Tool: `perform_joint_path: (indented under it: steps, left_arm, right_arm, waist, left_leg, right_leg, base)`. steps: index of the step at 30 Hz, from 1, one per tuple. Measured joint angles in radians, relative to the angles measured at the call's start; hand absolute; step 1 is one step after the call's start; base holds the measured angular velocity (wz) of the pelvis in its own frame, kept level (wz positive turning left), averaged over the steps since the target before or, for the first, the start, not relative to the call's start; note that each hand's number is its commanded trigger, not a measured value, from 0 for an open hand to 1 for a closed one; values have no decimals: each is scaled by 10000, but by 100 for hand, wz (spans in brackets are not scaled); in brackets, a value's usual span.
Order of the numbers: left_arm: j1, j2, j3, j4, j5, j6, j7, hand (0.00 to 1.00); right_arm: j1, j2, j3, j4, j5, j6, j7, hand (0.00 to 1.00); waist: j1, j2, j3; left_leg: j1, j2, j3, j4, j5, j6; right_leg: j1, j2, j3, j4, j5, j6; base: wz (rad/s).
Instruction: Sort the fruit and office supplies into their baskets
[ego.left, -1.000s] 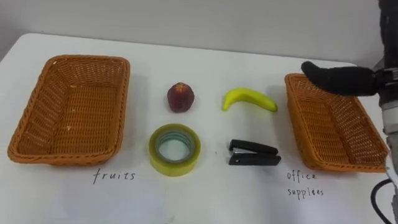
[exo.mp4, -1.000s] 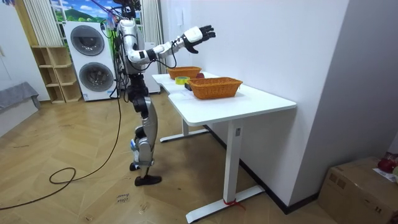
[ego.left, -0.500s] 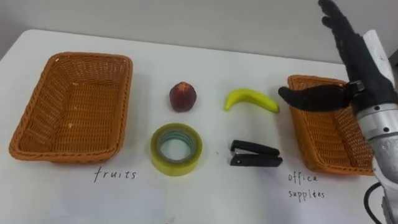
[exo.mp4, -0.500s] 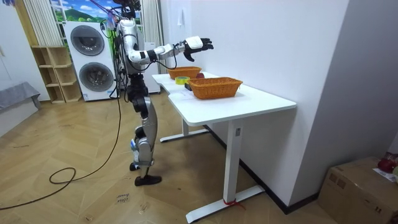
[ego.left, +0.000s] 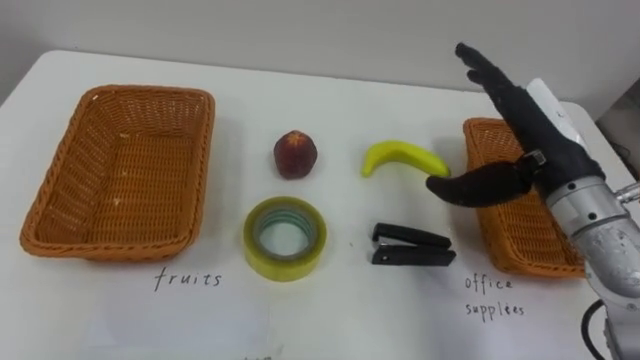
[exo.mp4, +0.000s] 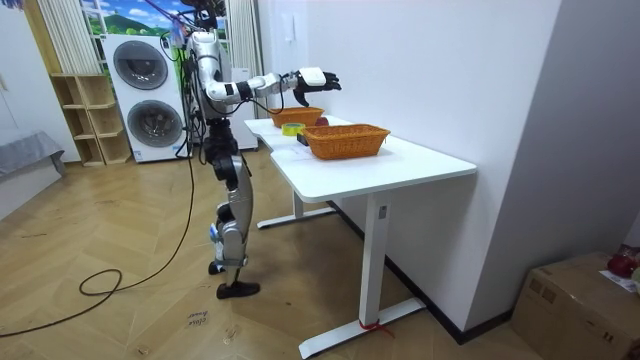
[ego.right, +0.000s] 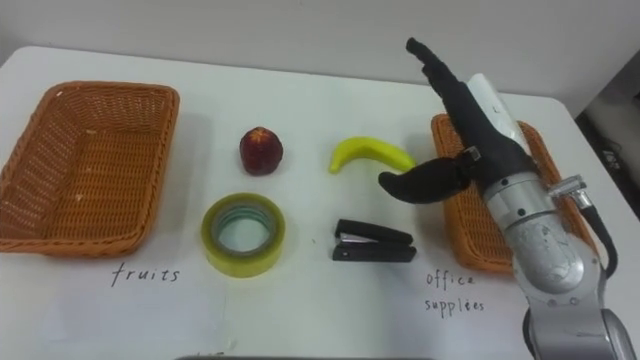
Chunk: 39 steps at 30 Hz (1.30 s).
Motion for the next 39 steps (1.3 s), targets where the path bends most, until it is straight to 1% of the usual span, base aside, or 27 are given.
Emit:
perform_joint_path:
  steps: [9, 13, 18, 19, 21, 22, 25, 29, 34, 36, 39]
  left_arm:
    - [-104, 1, -5, 1, -8, -2, -156, 0]
    - [-99, 1, -6, 1, -13, -7, -161, 0]
    - [-96, 18, -5, 1, -22, -27, -170, 0]
    - [-95, 14, -5, 2, -19, -27, -171, 0]
    - [-113, 12, -6, 34, -19, -32, -174, 0]
    - [-121, 13, -6, 48, -21, -32, -174, 0]
    - [-131, 14, -14, 56, -21, -31, -175, 0]
    - [-126, 20, -188, 56, -19, -21, -180, 0]
    - [-136, 15, -212, 23, -18, -16, -184, 0]
    - [-178, 13, -220, 3, -8, -16, -184, 0]
    - [-263, 13, -219, 3, -8, -16, -184, 0]
  right_arm:
    - [0, 0, 72, 11, -257, 70, 603, 0]
    - [-3, 0, 77, 368, -287, 114, 898, 0]
    - [-3, 1, 77, 368, -335, 164, 1157, 0]
    - [-4, 1, 80, 367, -335, 169, 1266, 0]
    - [-3, 1, 80, 367, -348, 220, 1424, 0]
    - [-3, 1, 84, 367, -363, 275, 1548, 0]
    - [-2, 1, 126, 367, -361, 337, 1862, 0]
    - [-3, 2, 138, 366, -363, 341, 2209, 0]
    - [-3, 5, 182, 366, -383, 344, 2498, 0]
    - [-2, 10, 238, 366, -433, 344, 2559, 0]
    - [0, 11, 384, 366, -558, 347, 2566, 0]
  waist:
    - [1, 5, 4]
    - [11, -33, -18]
    - [3, -65, -17]
    - [53, -73, -18]
    - [108, -69, -7]
    - [191, -60, 2]
    - [255, -37, 19]
    - [282, 2, 46]
    - [284, 13, 45]
    - [271, 19, 38]
    - [267, 41, -34]
  left_leg:
    - [5, 3, 0, 1, 1, 1]
    - [22, 5, 2, 2, 2, 2]
    - [6, 1, 5, 2, 3, 4]
    - [14, 2, 11, -3, 3, 4]
    - [44, 7, 19, -12, 3, 3]
    - [97, 10, 31, -32, 3, 4]
    - [132, 18, 26, -61, 3, 4]
    - [143, 15, 6, -84, 1, 5]
    - [132, 12, 3, -73, 2, 5]
    - [110, 13, -3, -57, 2, 5]
    - [20, 13, -3, -36, 2, 5]
  right_leg:
    - [-1, -9, 8, -5, 0, 0]
    - [12, -13, 8, -3, 0, 0]
    - [-16, -8, 13, 1, 0, 0]
    - [-7, -3, 18, 0, 0, 0]
    - [15, 1, 27, -1, 0, 0]
    - [42, 1, 29, -2, 0, 0]
    - [76, 15, 12, -5, -1, 1]
    - [91, 18, 0, -5, -1, 1]
    - [89, 21, 2, -5, -1, 1]
    - [77, 4, 0, -6, -1, 1]
    - [-1, -1, 5, -1, 0, 1]
  base:
    - [0]
    - [0]
    - [0]
    - [0]
    - [-2]
    - [0]
    - [0]
    - [0]
    - [0]
    - [0]
    - [0]
